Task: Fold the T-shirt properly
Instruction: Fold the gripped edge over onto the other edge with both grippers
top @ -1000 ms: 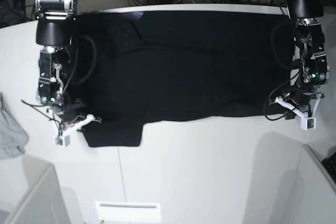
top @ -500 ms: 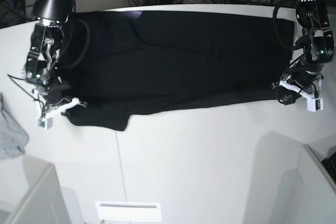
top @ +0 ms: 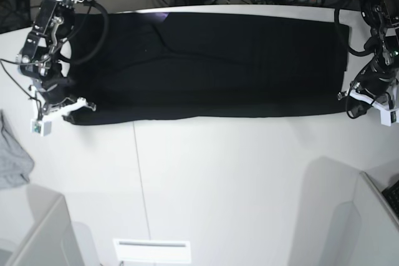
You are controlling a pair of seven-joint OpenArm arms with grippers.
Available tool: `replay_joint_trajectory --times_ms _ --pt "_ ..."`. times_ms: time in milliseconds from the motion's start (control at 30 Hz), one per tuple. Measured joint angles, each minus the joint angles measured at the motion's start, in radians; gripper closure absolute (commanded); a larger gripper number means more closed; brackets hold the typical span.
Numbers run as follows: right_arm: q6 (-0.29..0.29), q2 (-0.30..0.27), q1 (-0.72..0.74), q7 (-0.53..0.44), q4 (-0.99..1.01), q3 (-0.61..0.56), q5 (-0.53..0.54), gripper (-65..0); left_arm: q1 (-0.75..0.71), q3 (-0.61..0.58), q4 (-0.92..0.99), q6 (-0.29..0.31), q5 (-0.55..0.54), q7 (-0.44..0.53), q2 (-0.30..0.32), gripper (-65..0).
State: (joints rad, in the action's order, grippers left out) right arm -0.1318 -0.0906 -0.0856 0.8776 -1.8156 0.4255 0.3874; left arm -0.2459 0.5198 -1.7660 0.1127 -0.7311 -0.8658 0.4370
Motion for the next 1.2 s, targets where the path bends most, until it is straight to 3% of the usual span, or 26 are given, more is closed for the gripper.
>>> replay_joint_trajectory --times_ms 267,567,1200 --pt "0.000 0.006 -0.080 0.077 -0.094 0.005 0.010 0.0 -0.043 0.000 -0.002 0.000 -0.002 0.000 0.000 0.0" --pt "0.000 -0.003 -0.119 0.250 -0.122 0.181 0.227 0.0 -0.087 0.000 -0.006 0.000 -0.005 -0.002 0.021 0.0" --pt "0.000 0.007 -0.289 0.251 -0.159 0.185 0.331 0.0 -0.174 0.000 -0.047 0.000 -0.002 -0.001 0.026 0.0"
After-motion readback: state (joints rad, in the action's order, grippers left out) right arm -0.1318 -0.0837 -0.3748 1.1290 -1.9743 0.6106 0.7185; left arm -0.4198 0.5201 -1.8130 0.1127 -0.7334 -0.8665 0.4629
